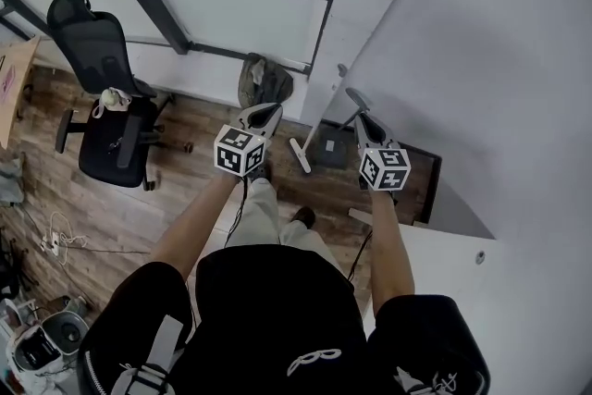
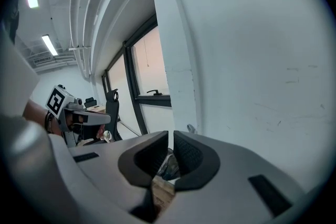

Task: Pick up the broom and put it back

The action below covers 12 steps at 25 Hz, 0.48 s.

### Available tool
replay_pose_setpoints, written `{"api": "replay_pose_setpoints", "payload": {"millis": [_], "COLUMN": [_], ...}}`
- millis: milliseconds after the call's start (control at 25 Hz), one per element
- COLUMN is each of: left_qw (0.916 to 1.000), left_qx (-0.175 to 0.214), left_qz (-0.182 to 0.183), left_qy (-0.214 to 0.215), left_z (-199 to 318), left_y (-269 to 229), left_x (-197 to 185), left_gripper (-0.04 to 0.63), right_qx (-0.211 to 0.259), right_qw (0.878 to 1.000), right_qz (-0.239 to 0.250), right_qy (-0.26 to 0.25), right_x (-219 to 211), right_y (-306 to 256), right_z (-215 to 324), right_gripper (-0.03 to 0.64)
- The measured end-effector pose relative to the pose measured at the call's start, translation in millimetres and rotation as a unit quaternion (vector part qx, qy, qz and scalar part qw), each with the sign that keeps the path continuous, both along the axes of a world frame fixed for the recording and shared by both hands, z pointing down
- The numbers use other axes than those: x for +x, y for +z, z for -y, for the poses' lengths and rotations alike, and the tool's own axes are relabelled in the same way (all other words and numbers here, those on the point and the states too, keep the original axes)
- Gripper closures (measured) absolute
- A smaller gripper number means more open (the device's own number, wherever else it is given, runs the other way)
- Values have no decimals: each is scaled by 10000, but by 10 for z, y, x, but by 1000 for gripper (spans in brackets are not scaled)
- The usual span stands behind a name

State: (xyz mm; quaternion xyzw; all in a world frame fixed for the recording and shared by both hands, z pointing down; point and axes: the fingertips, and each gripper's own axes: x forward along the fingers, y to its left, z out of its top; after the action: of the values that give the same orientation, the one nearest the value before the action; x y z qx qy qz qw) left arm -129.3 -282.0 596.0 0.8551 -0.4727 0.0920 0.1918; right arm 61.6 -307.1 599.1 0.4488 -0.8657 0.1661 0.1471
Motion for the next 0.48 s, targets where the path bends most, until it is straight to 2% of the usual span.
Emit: {"api": "replay_pose_setpoints", "payload": {"millis": [160,200,240,280,480], "left_qw": [10000,10000,10000,10000,9998], "left_qx": [-71,-64,-61,-67,-127], "left_qz": [-11,-14,-23,-41,-168], "left_qy": [32,32,28,21,-42], "left_z": [142,182,217,247,371], "left_y": [140,163,184,203,312], "left_x": [-75,-85,-96,-107,-156], "left_gripper": [577,578,578,578,578], "right_qx": [-84,-111,-151,-197,-387], "right_qw": [10000,9999,9999,9998,9992], "right_qz": [37,50,56,44,-84], "right_qy": [-7,-10,-15,-19,-9], "right_x": [-113,-136,-159,-180,-277], "right_y": [146,180,220,261,453], "right_z": [158,194,225,253,404], "right_gripper": [586,550,463,429,414]}}
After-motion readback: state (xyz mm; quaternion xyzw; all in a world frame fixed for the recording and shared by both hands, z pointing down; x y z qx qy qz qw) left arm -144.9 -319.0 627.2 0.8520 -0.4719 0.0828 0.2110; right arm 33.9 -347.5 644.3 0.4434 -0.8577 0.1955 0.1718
